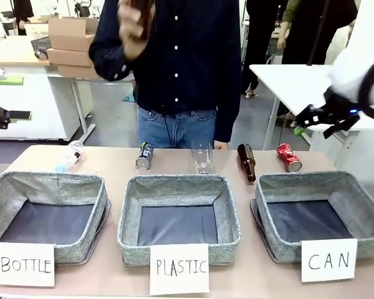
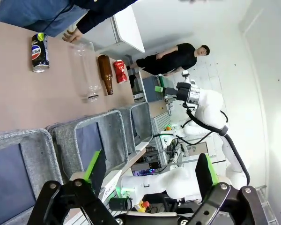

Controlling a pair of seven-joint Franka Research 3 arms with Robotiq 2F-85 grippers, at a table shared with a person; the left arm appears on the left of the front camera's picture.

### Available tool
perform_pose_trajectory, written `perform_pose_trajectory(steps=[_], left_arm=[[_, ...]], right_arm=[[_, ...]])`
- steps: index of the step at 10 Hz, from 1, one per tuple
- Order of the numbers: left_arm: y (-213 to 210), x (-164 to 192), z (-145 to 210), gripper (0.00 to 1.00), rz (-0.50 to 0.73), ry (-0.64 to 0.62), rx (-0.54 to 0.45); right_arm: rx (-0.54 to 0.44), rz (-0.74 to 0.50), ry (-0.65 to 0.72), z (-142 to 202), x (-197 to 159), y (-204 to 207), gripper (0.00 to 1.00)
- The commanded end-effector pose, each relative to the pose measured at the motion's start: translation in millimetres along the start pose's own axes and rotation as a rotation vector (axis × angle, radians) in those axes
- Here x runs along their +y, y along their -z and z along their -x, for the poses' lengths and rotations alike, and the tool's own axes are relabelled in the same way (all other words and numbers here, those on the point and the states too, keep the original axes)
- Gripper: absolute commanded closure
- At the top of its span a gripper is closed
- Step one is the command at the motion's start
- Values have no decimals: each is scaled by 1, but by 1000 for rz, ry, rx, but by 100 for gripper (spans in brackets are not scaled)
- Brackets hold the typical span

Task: Sort the can waste into the basket.
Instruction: Pick up the can waste from the table and place it in the right Fabric basket.

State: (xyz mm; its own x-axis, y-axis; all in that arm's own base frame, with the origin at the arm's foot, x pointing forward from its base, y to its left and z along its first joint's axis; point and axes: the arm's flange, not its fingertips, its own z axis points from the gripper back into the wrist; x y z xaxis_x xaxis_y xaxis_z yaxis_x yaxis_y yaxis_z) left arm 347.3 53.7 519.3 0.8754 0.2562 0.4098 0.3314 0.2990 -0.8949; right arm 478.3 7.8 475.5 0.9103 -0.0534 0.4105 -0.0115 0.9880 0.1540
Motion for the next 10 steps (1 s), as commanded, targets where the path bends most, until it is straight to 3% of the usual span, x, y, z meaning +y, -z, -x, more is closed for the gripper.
perform_pose_trajectory(steps=[1, 4, 10], left_arm=[[2, -1, -1, 0, 28, 23, -13], [2, -1, -1, 0, 28, 23, -13], [2, -1, -1, 0, 28, 23, -13]], right_arm=[[88, 209, 103, -77, 19, 69, 0], [180, 277, 194, -122, 4, 157, 0], [361, 232, 170, -118, -15, 221, 0]])
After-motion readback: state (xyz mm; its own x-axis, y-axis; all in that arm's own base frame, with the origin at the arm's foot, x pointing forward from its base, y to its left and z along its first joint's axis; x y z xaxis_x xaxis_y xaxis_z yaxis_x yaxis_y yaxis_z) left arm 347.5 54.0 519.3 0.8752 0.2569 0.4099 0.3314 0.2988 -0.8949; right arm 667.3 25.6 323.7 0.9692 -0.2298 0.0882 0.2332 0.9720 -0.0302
